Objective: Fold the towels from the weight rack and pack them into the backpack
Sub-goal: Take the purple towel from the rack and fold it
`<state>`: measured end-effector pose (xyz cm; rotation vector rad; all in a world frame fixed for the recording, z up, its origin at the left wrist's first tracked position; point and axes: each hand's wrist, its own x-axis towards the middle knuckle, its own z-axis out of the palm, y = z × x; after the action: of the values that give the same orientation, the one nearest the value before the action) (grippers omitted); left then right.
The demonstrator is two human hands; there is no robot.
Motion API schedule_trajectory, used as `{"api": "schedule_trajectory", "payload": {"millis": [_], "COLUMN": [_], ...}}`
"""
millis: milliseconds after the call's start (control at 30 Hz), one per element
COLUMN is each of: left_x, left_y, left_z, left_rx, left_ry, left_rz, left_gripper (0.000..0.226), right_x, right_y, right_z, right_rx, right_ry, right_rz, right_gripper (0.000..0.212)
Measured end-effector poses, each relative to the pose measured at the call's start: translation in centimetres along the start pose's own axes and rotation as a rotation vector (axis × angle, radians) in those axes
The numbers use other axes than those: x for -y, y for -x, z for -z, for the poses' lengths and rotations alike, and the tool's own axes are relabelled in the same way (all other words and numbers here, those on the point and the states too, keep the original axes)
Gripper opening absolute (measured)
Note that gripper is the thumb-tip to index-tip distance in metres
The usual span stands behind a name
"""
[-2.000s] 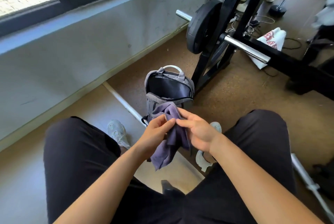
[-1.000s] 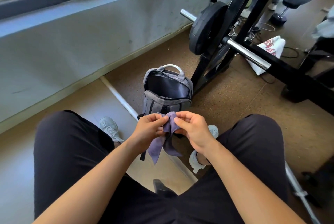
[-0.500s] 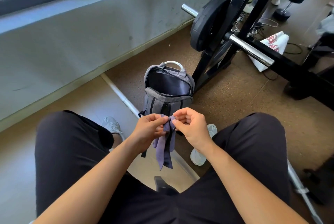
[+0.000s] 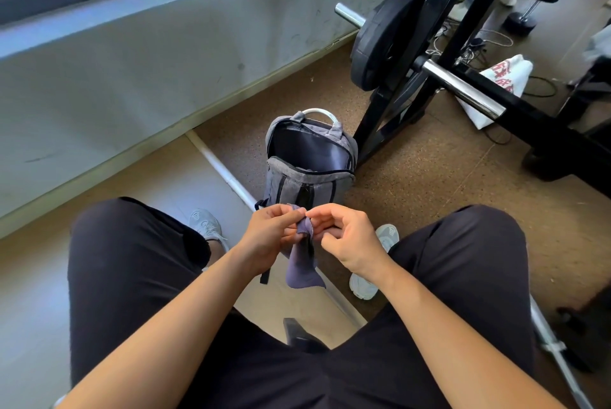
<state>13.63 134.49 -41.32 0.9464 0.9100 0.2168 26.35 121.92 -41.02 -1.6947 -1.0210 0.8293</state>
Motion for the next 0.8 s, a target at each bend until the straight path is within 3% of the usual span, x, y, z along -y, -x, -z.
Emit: {"api": "schedule_trajectory", "payload": {"millis": [133, 433, 700, 800], "left_x": [-0.1, -0.5, -0.8, -0.2], "left_y": [-0.1, -0.1, -0.1, -0.2], "left_z": [-0.1, 0.1, 0.5, 0.3], "left_rx": [0.021, 0.077, 0.142, 0.131], "left_ry": [0.049, -0.003, -0.047, -0.122], "left_rz": [0.041, 0.014, -0.074, -0.201], "left_gripper": [0.016, 0.027, 0.02, 0.013], "right_x": [-0.4, -1.1, -0.8, -0.4], "right_y": [-0.3, -0.4, -0.2, -0.3], "right_z": [-0.1, 0.2, 1.0, 1.1], "right_rx": [-0.048, -0.053, -0.077, -0.098], "right_ry": [0.042, 0.059, 0.073, -0.023], "right_rz": [0.058, 0.073, 0.027, -0.081], "right_gripper": [0.034, 0.036, 0.018, 0.014]}}
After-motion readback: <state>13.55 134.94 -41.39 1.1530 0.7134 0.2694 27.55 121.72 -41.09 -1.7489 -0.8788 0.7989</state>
